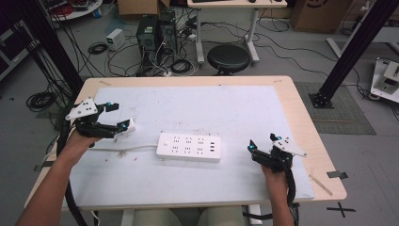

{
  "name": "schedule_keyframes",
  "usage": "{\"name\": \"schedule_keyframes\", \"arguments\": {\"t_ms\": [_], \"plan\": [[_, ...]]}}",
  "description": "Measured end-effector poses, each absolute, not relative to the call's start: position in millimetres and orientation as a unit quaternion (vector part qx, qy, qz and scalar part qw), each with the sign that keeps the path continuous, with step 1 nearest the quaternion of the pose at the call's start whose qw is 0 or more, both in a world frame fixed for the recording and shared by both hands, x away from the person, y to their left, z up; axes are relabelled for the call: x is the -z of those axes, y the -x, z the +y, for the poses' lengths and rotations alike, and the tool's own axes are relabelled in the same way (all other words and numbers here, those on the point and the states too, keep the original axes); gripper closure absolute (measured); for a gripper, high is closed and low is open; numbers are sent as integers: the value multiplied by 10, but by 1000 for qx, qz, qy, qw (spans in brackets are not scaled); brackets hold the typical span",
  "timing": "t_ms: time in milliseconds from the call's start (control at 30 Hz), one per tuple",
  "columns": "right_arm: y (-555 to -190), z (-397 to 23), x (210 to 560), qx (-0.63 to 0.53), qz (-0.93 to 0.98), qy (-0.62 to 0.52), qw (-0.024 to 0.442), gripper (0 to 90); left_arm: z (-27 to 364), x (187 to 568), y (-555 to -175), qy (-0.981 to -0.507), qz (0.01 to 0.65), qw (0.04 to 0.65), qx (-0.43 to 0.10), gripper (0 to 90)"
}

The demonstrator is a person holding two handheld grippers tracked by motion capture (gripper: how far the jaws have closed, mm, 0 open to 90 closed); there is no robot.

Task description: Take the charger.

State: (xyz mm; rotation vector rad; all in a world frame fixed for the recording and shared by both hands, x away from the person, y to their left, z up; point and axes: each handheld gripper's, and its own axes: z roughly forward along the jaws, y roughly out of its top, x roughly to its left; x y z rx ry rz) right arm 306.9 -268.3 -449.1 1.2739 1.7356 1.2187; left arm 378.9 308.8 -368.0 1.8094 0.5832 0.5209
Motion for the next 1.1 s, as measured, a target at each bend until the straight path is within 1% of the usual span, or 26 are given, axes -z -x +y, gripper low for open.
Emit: {"name": "schedule_keyframes", "arguments": {"t_ms": [133,233,400,500,600,867,967,1100], "plan": [[-3068,-2676,4490,-464,663,-488,326,155,3123,3737,-3854,-770,254,544,-216,189],[-3072,-2675,4490,-462,664,-489,326,155,3177,3790,-3933,-769,267,535,-228,189],[-3081,-2673,4490,-459,667,-487,326,155,3239,3832,-4012,-769,262,539,-224,193],[-3079,-2666,4489,-458,667,-489,324,155,3296,3871,-4096,-784,269,518,-209,192],[-3081,-2664,4490,-457,668,-488,326,155,3307,3885,-4139,-789,271,514,-200,192],[-3083,-2664,4489,-457,669,-489,325,155,3278,4100,-4314,-815,295,471,-166,192],[-3084,-2663,4489,-456,670,-488,325,155,3278,4157,-4345,-826,292,453,-162,192],[-3089,-2661,4489,-454,670,-489,324,155,3282,4204,-4368,-830,296,447,-156,192]]}}
